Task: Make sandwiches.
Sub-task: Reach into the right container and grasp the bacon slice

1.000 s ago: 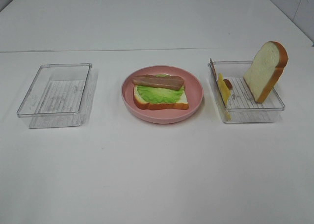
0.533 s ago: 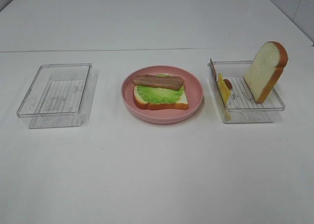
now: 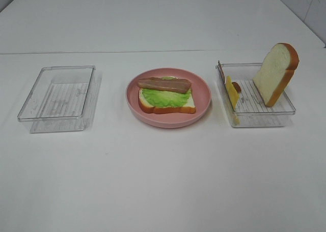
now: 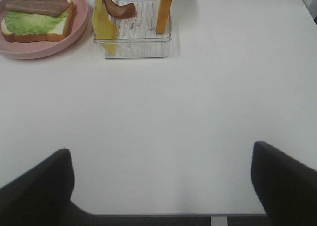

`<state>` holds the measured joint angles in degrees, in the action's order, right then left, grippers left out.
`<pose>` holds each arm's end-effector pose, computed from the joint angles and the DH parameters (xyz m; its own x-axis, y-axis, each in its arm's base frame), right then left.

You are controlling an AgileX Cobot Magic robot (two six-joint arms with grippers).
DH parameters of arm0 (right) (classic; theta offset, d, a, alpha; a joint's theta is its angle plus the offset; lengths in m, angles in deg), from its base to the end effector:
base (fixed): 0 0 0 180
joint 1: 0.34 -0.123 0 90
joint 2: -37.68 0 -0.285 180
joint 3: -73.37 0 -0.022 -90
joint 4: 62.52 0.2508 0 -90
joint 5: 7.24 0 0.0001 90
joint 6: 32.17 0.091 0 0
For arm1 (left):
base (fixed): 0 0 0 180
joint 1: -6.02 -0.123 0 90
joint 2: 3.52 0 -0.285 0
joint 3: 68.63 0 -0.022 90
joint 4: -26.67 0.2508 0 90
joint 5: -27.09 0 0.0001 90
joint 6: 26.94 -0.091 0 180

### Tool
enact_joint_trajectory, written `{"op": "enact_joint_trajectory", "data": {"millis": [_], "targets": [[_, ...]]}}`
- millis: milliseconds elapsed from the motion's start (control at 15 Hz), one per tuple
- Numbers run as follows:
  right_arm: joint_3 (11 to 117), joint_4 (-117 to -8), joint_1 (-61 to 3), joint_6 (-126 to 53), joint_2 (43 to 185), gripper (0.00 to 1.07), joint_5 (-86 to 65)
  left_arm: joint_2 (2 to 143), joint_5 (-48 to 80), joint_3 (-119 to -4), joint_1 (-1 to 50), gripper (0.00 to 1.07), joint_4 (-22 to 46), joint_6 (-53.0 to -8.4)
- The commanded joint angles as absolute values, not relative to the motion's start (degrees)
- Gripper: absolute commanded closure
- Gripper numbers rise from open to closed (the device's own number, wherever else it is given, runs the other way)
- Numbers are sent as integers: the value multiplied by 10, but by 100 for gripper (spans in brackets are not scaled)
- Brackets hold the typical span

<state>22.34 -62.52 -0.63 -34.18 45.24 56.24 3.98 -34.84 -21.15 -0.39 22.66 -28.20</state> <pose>-0.0029 0.0000 0.2616 -0.5304 -0.0378 -0.8469 -0.0237 0.9993 -0.0297 -0.0081 -0.0066 0.2810 -0.4482 -0.0614 -0.8918 -0.0616 0.9974 -0.0377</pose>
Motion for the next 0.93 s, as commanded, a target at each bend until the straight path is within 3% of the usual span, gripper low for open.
{"op": "enact_joint_trajectory", "data": {"millis": [67,200,467,533,933], "targets": [[222,-625,-4,-345,442,13,560,27,-342,-210,-7,6,224,-280],[226,-625,-4,-347,449,13,557,27,-342,-210,-7,6,224,-280],[298,-625,-4,-350,620,13,560,27,-342,-210,-7,6,224,-280],[375,-625,-4,-350,773,13,564,27,-342,-210,-7,6,224,-280],[631,-619,-4,-384,1119,13,577,27,-342,-210,-9,6,224,-280]]}}
